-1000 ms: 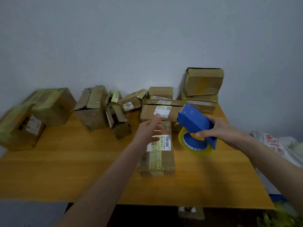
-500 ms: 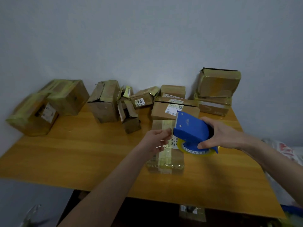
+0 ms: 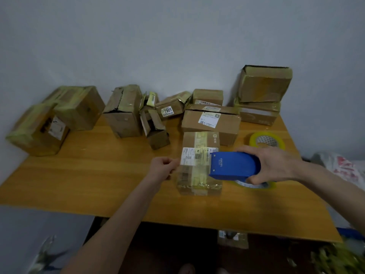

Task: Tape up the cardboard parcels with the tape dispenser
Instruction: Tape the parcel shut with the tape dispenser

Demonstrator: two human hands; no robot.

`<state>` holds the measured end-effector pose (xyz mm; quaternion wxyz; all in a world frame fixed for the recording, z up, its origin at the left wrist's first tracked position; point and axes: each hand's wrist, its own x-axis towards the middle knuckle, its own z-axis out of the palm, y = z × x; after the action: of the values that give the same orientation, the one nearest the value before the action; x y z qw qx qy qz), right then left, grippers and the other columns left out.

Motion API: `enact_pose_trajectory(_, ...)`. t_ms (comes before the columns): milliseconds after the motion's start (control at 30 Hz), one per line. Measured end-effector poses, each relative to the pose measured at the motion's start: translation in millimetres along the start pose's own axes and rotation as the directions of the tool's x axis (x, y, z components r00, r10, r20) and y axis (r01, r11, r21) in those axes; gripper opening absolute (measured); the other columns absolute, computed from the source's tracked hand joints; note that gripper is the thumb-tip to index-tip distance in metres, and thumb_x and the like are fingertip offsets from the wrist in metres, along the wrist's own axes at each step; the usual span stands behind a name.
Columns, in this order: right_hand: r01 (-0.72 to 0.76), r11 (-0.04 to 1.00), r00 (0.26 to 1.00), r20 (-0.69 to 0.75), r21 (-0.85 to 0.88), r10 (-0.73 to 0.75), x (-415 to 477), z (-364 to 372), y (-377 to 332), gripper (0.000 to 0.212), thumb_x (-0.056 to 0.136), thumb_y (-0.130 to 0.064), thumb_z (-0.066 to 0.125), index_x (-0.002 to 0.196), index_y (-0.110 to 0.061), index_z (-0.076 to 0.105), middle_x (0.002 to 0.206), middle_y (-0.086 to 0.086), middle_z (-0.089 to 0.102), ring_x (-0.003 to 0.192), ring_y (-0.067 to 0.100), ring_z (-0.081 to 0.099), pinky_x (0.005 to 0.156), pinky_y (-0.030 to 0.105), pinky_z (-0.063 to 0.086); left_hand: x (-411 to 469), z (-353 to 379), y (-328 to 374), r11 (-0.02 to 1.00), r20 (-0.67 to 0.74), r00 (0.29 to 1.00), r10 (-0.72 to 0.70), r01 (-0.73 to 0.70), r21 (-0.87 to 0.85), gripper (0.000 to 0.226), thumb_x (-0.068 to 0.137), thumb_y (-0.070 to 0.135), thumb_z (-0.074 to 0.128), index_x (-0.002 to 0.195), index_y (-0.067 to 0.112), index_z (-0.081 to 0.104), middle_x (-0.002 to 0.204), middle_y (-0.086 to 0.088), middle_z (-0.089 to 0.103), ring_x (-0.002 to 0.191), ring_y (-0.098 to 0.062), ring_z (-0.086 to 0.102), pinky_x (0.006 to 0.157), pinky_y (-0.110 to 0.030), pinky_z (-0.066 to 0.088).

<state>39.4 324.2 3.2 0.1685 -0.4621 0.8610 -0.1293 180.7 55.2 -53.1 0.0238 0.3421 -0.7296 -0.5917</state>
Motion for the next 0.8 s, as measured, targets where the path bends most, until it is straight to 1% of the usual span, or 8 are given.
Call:
enact_pose_trajectory(133,-0.079,0.992,0.995,0.068,0.100,0.073,-12.6,8.4,14.6,0.076,0.048,-0.065,0.057,0.121,-0.060,0.037,0.085,-0.031,0.055,0.082,-0.010,0.055,0.056,0.010,0.039,-0.1,-13.2,-20.0,0.997,-0.026,0.999,-0.028,0.030,0.071,0.019,0.091,0.023,0.064,0.081,0.007,0.065,0.072,-0.001,0.059,0.065,-0.010,0.052,0.051,-0.018,0.045)
enact_pose_trajectory(233,-0.093,0.971,0.992,0.106,0.220,0.071,-16.7,18.4,17.3,0.064,0.050,-0.061,0.062,0.108,-0.071,0.036,0.096,-0.037,0.055,0.092,-0.016,0.051,0.062,0.012,0.044,0.1,-12.0,-29.5,0.992,-0.024,0.999,-0.033,0.035,0.118,0.020,0.091,0.025,0.064,0.083,0.007,0.066,0.073,-0.002,0.059,0.066,-0.011,0.052,0.052,-0.020,0.045)
enact_pose_trajectory(267,-0.100,0.967,0.991,0.113,0.236,0.074,-17.0,20.8,17.7,0.063,0.050,-0.059,0.063,0.106,-0.073,0.035,0.098,-0.034,0.056,0.093,-0.015,0.051,0.065,0.015,0.046,0.0,-11.2,-31.6,0.991,-0.033,0.999,-0.043,0.046,0.124,0.020,0.090,0.025,0.064,0.083,0.006,0.065,0.072,-0.002,0.059,0.065,-0.011,0.052,0.052,-0.020,0.045)
enact_pose_trajectory(333,-0.124,0.962,0.987,0.133,0.242,0.094,-17.2,25.5,19.0,0.067,0.051,-0.056,0.065,0.112,-0.067,0.038,0.098,-0.028,0.057,0.093,-0.014,0.051,0.071,0.020,0.050,-0.3,-8.6,-35.5,0.987,-0.059,0.995,-0.078,0.085,0.133,0.020,0.090,0.024,0.064,0.083,0.006,0.064,0.070,-0.001,0.057,0.064,-0.011,0.051,0.050,-0.019,0.044)
enact_pose_trajectory(467,-0.139,0.972,0.982,0.154,0.192,0.110,-19.1,35.6,25.0,0.073,0.055,-0.052,0.066,0.122,-0.054,0.036,0.094,-0.027,0.056,0.085,-0.012,0.054,0.064,0.015,0.044,-1.2,-8.6,-45.6,0.985,-0.100,0.990,-0.097,0.109,0.131,0.020,0.090,0.022,0.065,0.081,0.004,0.063,0.070,-0.003,0.056,0.066,-0.014,0.051,0.049,-0.021,0.044)
enact_pose_trajectory(633,-0.155,0.978,0.981,0.142,0.143,0.135,-21.3,41.2,41.8,0.075,0.064,-0.042,0.073,0.132,-0.045,0.041,0.097,-0.021,0.057,0.082,-0.001,0.056,0.062,0.018,0.044,-0.9,-6.3,-42.5,0.981,-0.100,0.993,-0.056,0.074,0.180,0.022,0.091,0.026,0.064,0.084,0.005,0.064,0.075,-0.003,0.059,0.069,-0.014,0.053,0.052,-0.022,0.044)
enact_pose_trajectory(733,-0.185,0.969,0.977,0.142,0.163,0.162,-24.4,40.1,49.6,0.075,0.065,-0.040,0.075,0.131,-0.048,0.039,0.098,-0.024,0.056,0.085,-0.003,0.055,0.069,0.023,0.049,-1.1,1.0,-41.4,0.981,-0.090,0.995,-0.048,0.064,0.184,0.022,0.091,0.025,0.063,0.084,0.005,0.064,0.076,-0.004,0.060,0.069,-0.014,0.053,0.053,-0.023,0.043)
enact_pose_trajectory(800,-0.196,0.961,0.975,0.140,0.196,0.170,-29.5,38.2,53.6,0.074,0.063,-0.040,0.075,0.124,-0.056,0.036,0.097,-0.027,0.056,0.085,-0.006,0.056,0.067,0.020,0.046,-2.1,3.2,-43.6,0.982,-0.078,0.996,-0.045,0.059,0.181,0.022,0.092,0.025,0.063,0.084,0.003,0.063,0.077,-0.005,0.060,0.070,-0.015,0.053,0.053,-0.023,0.044)
